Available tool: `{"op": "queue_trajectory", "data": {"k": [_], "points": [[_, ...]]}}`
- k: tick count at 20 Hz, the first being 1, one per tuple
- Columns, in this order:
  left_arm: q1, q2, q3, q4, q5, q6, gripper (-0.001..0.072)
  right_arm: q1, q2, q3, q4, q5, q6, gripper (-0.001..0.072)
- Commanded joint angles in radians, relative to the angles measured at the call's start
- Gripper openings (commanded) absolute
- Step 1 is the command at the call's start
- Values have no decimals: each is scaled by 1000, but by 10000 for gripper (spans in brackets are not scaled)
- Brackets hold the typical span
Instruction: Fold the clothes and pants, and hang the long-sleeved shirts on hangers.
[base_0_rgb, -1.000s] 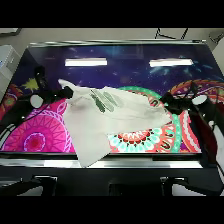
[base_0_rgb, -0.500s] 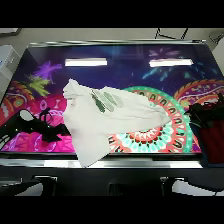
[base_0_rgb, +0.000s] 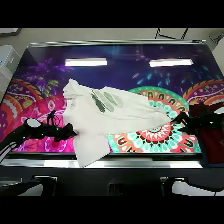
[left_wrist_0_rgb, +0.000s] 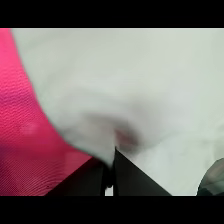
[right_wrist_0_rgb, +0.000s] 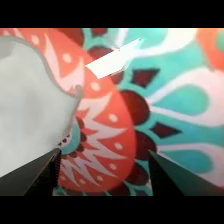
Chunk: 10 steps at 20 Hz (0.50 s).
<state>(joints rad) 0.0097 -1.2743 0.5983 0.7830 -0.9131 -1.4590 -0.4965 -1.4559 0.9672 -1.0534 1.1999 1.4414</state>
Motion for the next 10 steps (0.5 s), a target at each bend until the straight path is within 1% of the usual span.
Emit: {"op": "queue_trajectory", "data": {"k": [1,2,3,4,5,6,7,8,9,10], "points": [[-11,26,0,-32,16,-5,22,108,-26,-27,30,-108,-2,651],[-11,42,0,-32,16,-3,23,132,-40,-27,47,-151,2,645],[-11,58,0,-32,16,-2,22,149,-47,-27,70,-196,2,604],[-11,78,0,-32,17,-2,22,164,-47,-27,96,-244,1,593],[-11,97,0,-32,19,-2,22,173,-47,-24,115,-277,2,534],[-11,113,1,-32,27,9,22,178,-47,-19,125,-293,2,369],[-11,129,7,-32,34,24,22,177,-47,-15,142,-291,11,122],[-8,141,23,-32,37,24,22,175,-47,2,148,-264,15,36],[-6,156,60,-32,39,40,21,175,-46,38,148,-220,-10,34],[-4,179,115,-32,42,79,20,175,-39,106,146,-158,-53,34]]}}
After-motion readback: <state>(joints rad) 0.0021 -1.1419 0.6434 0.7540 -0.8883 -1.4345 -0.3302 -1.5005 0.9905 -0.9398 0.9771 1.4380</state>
